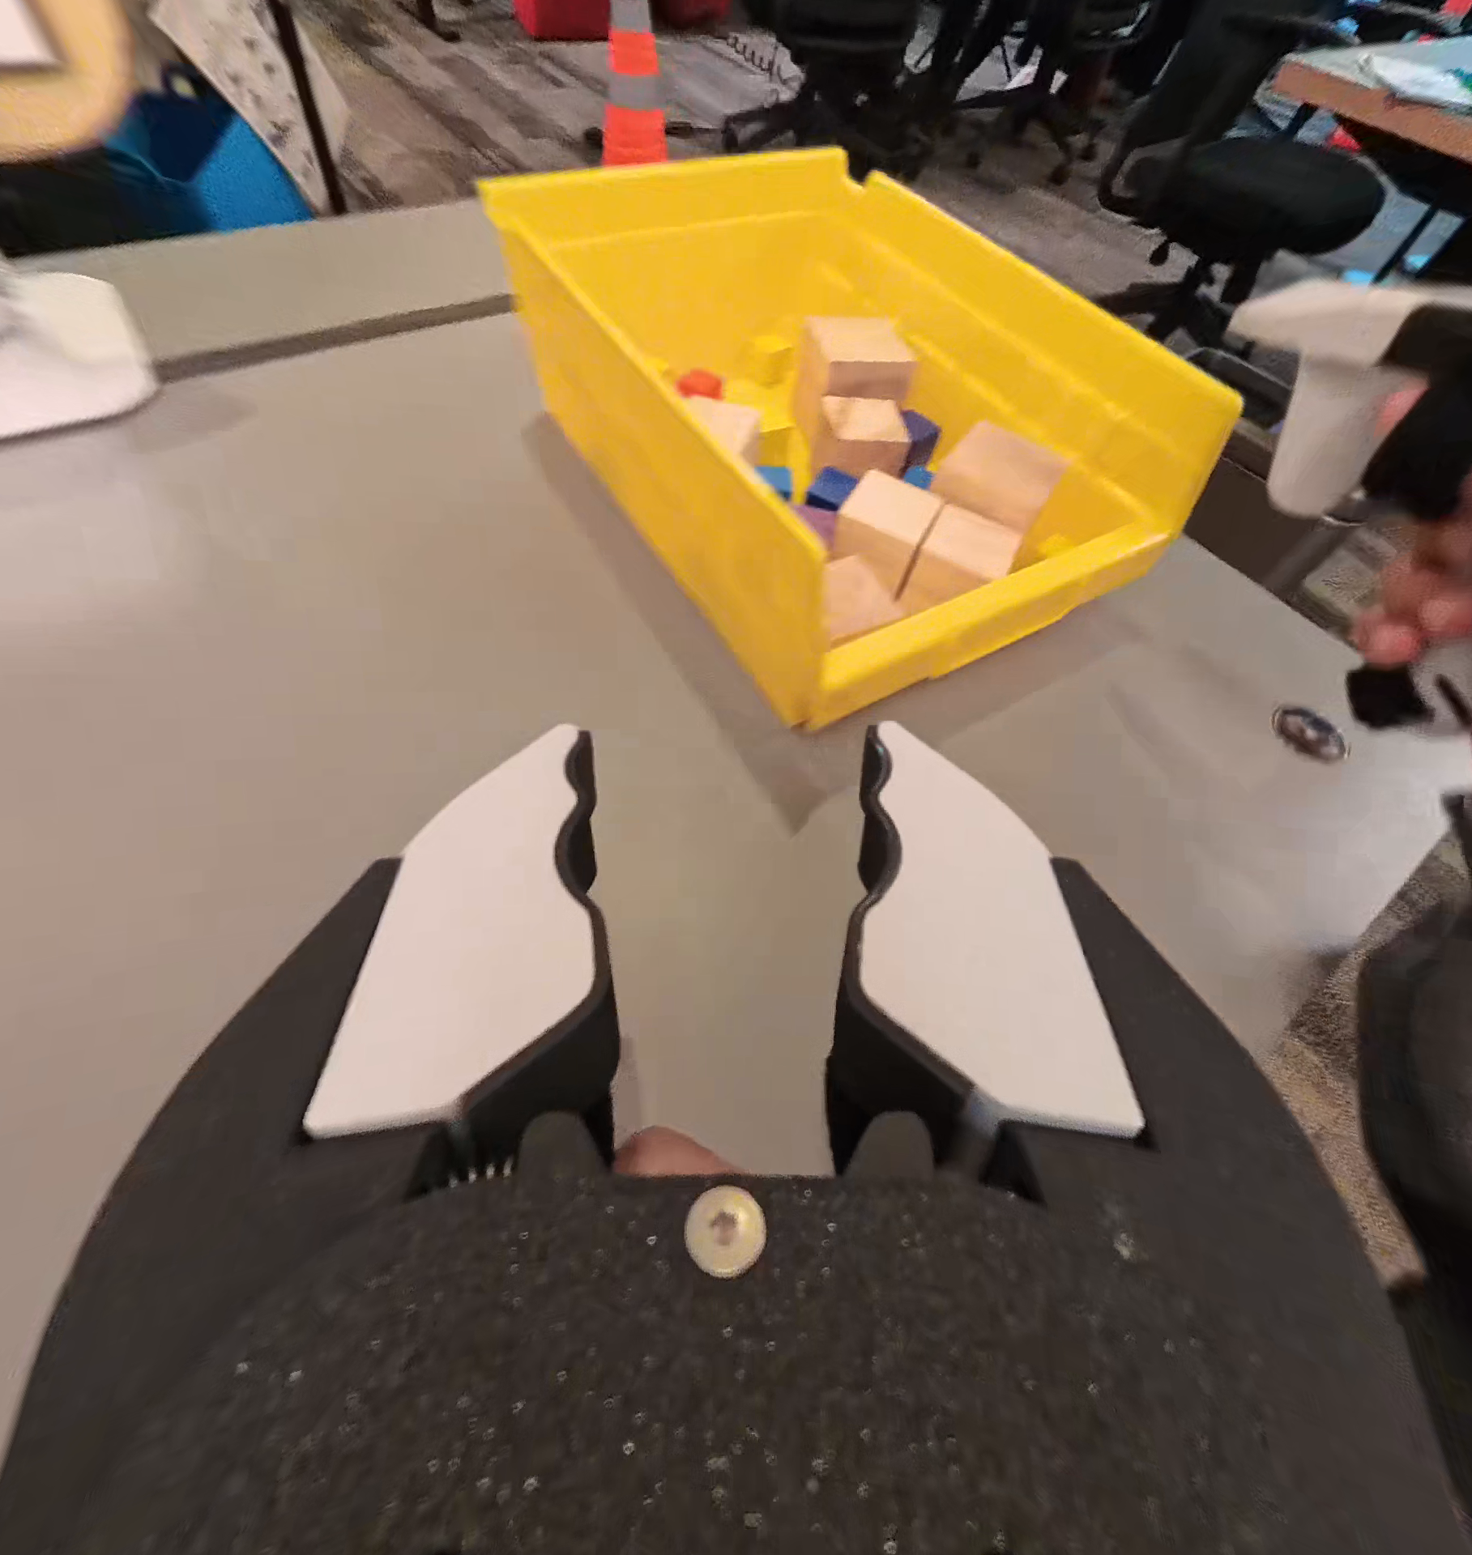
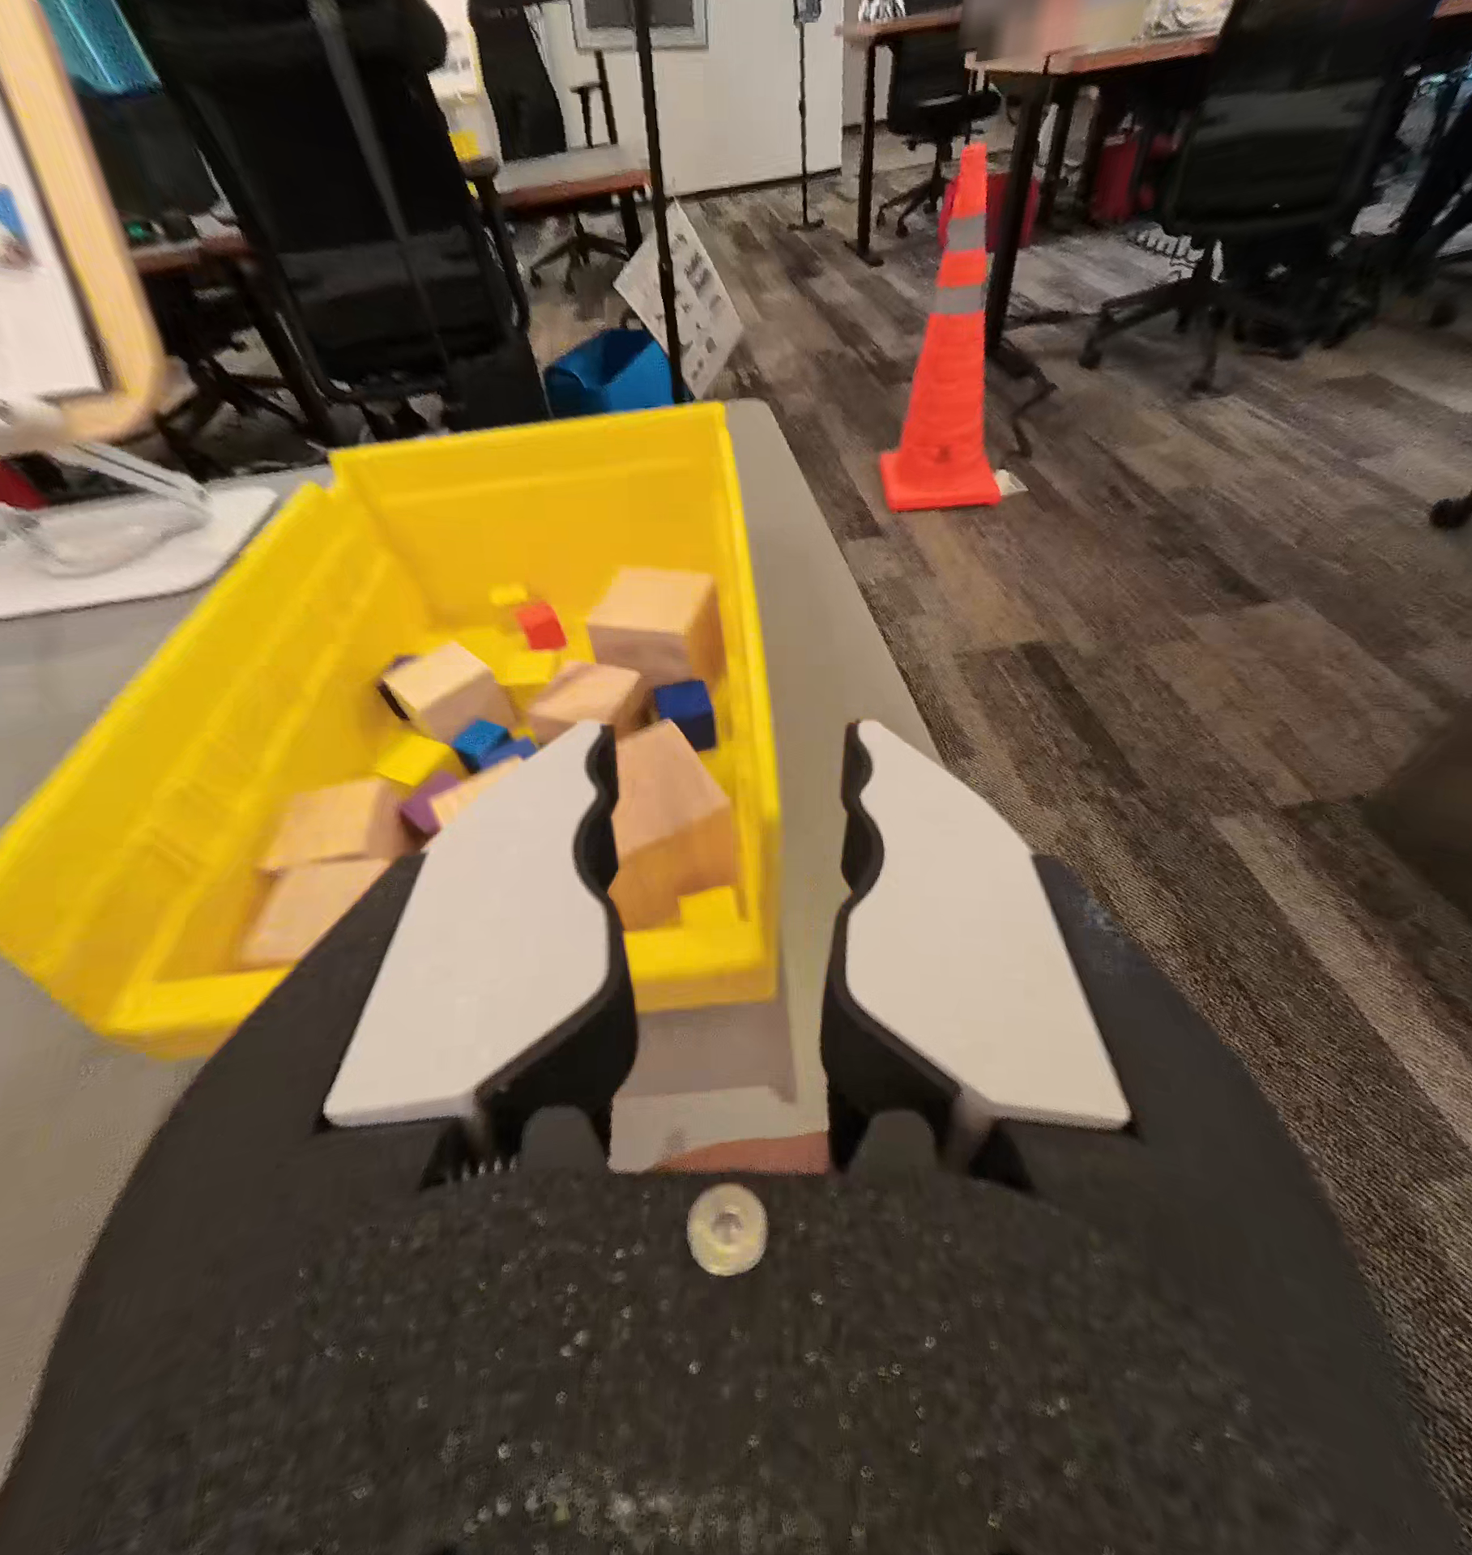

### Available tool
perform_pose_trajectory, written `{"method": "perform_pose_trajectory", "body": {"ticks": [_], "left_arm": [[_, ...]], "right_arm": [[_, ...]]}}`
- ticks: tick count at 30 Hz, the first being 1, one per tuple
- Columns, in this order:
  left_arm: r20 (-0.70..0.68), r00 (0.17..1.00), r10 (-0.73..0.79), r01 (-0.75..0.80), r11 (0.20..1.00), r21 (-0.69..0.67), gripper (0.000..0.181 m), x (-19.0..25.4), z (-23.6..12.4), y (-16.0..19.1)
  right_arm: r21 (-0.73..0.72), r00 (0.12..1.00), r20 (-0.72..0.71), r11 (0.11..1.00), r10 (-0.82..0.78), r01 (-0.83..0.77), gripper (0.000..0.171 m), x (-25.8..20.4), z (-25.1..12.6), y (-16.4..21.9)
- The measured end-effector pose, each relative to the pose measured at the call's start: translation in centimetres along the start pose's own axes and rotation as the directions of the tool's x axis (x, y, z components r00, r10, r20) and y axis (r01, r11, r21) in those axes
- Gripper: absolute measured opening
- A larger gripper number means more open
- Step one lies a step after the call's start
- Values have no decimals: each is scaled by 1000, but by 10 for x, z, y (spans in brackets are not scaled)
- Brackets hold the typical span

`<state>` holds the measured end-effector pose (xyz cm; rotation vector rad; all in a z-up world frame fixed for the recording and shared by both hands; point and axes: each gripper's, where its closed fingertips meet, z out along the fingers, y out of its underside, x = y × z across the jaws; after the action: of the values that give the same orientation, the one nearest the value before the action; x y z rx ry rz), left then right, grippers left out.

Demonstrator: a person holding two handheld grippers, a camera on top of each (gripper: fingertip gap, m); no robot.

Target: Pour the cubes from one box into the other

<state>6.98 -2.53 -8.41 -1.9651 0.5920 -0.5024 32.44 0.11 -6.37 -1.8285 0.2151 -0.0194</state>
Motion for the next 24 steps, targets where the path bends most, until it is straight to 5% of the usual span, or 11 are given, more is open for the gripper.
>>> {"method": "perform_pose_trajectory", "body": {"ticks": [6, 9, 10, 12, 18, 24], "left_arm": [[148, 989, 20, -11, 998, -63, 57, 19, 103, 2], [212, 977, -20, 27, 999, -28, 13, 4, 112, -3], [232, 973, -5, 12, 999, -32, 10, -1, 113, -3], [266, 964, 17, -2, 998, -55, 7, -8, 112, -4], [280, 960, -24, 30, 999, -19, 4, -30, 84, -12], [364, 931, -28, -10, 995, 102, 4, -100, -7, -41]], "right_arm": [[-178, 985, 109, 978, 132, -111, 43, -3, 29, 49], [-246, 994, 55, 966, 92, -76, 22, -3, 41, 63], [-257, 999, 4, 965, 50, -47, 4, 2, 42, 65], [-257, 999, -17, 966, -27, 21, 3, -1, 43, 64], [-187, 1000, -28, 982, 5, -10, 2, -34, 27, 46], [-29, 999, 54, 1000, 3, -1, 2, -139, -3, 9]]}}
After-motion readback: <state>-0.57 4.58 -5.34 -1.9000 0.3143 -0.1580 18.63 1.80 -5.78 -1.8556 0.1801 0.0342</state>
